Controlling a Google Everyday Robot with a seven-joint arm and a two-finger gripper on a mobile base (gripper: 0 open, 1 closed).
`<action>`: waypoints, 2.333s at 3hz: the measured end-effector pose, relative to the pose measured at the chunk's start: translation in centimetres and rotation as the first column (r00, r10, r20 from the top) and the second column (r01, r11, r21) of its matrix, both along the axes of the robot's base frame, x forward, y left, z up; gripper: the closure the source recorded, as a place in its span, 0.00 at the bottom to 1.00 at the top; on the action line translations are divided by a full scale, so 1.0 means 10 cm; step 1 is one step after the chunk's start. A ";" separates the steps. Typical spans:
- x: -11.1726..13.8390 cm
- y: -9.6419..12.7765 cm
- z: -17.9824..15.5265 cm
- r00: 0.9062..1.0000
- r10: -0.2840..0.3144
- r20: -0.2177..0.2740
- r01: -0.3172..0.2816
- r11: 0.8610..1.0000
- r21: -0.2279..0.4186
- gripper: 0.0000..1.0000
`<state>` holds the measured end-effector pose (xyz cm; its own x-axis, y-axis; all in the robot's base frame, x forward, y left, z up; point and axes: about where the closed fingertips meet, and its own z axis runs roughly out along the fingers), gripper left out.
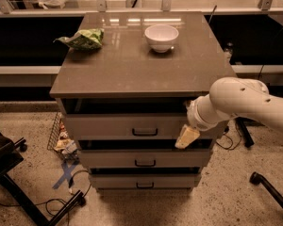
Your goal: Open top drawer
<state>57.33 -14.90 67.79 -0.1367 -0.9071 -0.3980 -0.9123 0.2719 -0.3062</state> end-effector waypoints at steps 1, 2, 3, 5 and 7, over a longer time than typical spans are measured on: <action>0.00 -0.13 -0.04 1.000 -0.013 0.001 0.013 1.000 0.009 0.39; -0.20 -0.23 -0.09 0.999 -0.034 -0.009 0.034 0.999 0.028 0.62; -0.20 -0.23 -0.09 0.999 -0.034 -0.009 0.034 0.999 0.028 0.86; -0.24 -0.24 -0.07 0.999 -0.037 -0.010 0.037 0.999 0.029 1.00; -0.58 -0.30 0.08 1.000 -0.008 0.008 0.007 0.997 0.075 1.00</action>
Offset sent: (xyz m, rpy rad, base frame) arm -0.0641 -0.0411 -0.0246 0.0564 0.0422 -0.0733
